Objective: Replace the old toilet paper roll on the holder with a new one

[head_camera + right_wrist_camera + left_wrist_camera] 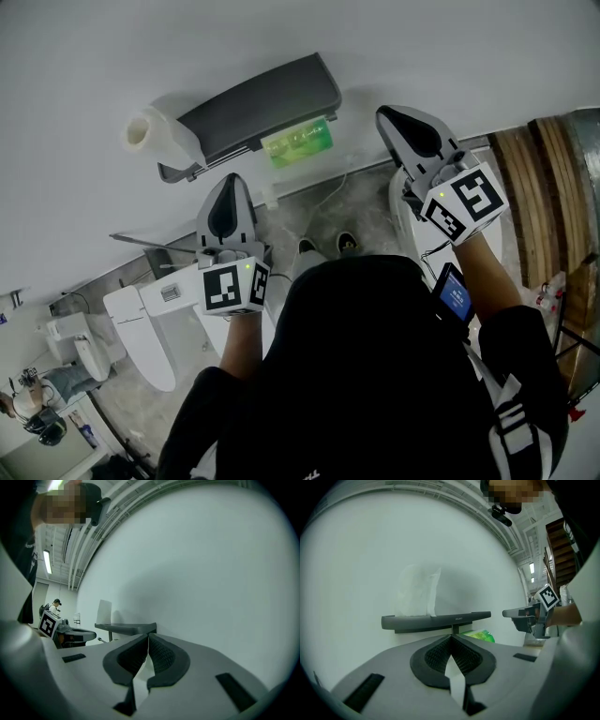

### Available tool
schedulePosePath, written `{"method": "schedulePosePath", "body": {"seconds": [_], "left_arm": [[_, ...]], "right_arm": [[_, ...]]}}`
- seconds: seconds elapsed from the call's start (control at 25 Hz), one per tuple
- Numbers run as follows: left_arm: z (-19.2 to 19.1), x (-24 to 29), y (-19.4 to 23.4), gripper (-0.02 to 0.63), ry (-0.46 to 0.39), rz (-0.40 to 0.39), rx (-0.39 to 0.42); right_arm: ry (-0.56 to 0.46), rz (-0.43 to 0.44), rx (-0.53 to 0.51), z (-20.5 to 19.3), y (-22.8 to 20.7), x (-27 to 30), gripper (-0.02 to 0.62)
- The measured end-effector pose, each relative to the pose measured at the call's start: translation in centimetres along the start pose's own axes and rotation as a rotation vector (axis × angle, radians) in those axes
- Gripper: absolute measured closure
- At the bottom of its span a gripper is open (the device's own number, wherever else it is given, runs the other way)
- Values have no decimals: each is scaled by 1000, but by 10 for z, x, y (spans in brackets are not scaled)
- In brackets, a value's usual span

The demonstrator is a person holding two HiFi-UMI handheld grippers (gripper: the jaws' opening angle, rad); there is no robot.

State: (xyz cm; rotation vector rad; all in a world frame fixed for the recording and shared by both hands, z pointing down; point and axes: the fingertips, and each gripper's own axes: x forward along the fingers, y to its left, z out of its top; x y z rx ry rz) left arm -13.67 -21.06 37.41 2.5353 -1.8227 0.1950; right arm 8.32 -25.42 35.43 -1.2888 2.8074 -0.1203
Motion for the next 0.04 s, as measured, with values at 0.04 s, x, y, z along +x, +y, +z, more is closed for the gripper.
{"method": "schedulePosePath", "body": {"seconds": [0.04], "left_arm": [[0, 0, 0, 584, 1, 0, 0]], "right_arm": [[1, -1, 2, 0, -1, 0, 572]]}}
